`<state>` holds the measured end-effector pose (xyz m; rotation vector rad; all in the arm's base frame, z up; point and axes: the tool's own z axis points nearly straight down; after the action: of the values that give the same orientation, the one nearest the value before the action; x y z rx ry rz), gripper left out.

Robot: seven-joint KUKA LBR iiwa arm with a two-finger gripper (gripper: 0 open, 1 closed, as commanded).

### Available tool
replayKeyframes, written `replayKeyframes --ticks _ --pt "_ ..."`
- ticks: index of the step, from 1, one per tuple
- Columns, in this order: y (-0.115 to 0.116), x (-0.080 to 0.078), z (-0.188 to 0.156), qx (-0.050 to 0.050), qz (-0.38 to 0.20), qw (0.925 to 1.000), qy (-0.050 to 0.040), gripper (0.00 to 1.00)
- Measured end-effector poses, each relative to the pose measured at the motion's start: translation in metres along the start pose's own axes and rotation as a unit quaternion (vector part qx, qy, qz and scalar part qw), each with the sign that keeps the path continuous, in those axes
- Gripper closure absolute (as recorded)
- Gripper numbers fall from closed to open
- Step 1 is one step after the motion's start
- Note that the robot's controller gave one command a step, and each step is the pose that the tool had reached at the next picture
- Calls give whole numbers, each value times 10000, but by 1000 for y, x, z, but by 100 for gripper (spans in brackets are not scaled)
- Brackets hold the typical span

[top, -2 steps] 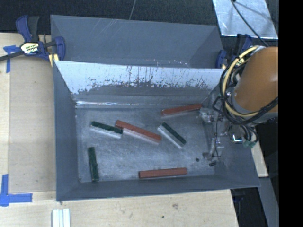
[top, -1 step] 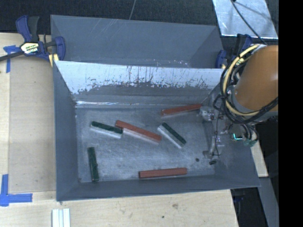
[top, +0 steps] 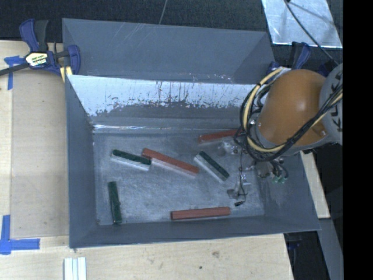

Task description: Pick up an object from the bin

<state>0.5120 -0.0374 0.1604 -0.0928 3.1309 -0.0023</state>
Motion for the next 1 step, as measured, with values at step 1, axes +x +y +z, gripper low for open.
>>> replayKeyframes --ticks 1 --pt "17 12 52 3 -134 9999 51 0"
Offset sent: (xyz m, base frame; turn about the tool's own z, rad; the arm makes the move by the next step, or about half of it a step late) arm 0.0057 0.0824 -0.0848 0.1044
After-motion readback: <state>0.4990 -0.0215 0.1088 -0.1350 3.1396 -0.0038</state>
